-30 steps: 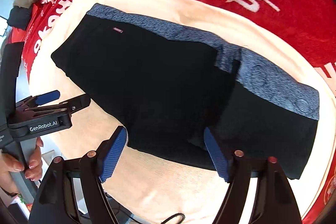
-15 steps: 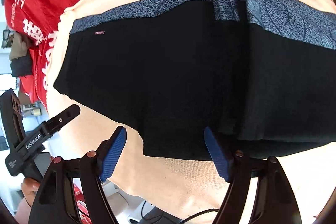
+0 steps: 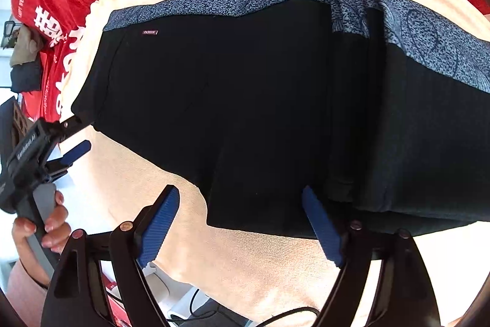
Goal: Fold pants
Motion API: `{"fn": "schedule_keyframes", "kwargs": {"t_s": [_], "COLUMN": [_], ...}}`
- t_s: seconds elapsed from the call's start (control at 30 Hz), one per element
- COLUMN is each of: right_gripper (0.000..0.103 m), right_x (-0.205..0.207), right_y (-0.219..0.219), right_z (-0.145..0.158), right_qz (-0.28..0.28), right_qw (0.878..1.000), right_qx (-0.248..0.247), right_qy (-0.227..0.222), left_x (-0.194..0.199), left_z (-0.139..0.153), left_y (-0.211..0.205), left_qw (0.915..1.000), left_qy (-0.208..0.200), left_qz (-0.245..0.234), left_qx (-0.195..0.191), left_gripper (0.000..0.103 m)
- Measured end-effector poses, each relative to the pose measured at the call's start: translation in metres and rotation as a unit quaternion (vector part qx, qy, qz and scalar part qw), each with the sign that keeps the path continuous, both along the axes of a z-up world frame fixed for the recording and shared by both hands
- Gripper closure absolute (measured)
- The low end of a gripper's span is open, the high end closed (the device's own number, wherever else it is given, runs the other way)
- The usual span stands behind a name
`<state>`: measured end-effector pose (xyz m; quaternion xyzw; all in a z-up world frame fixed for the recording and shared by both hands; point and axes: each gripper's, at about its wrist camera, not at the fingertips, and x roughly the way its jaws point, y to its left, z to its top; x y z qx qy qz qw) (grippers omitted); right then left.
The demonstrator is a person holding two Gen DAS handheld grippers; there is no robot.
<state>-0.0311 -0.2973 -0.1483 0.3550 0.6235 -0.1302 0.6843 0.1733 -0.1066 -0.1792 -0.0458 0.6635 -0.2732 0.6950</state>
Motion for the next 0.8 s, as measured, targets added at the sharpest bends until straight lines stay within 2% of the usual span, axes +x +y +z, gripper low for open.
{"fn": "schedule_keyframes", "kwargs": {"t_s": [0.1,0.2,0.3,0.43,0.6,0.7,0.8], "right_gripper": [0.017,0.016,0.013,0.011,0.010,0.010,0.009], "right_x": [0.002,0.004,0.006,0.010,0.010,0.013,0.014], "right_y": [0.001,0.005,0.008,0.013,0.015,0.016,0.017], "right_z": [-0.001,-0.001,-0.002,-0.003,-0.003,-0.004,-0.005], "right_qz": [0.006,0.012,0.023,0.035,0.038,0.039,0.038], "right_qw": [1.000,1.000,1.000,0.999,0.999,0.999,0.999], "right_qx": [-0.001,-0.005,-0.012,-0.020,-0.022,-0.022,-0.020], "right_qy": [-0.001,0.000,0.003,0.003,0.000,0.000,-0.003], "left_x": [0.008,0.016,0.017,0.013,0.014,0.016,0.020], "left_z": [-0.006,-0.012,-0.009,-0.009,-0.011,-0.011,0.004], "left_y": [0.009,0.012,0.011,0.005,-0.006,-0.013,-0.011], "left_qw": [0.9995,0.9970,0.9956,0.9875,0.9862,0.9843,0.9771], "left_qy": [0.012,0.029,0.023,0.047,0.036,0.042,0.041], "left_qz": [0.011,0.011,0.010,0.015,0.011,0.029,0.032], "left_qx": [-0.027,-0.070,-0.090,-0.150,-0.161,-0.169,-0.206], "left_gripper": [0.002,0.002,0.002,0.002,0.002,0.002,0.002]}}
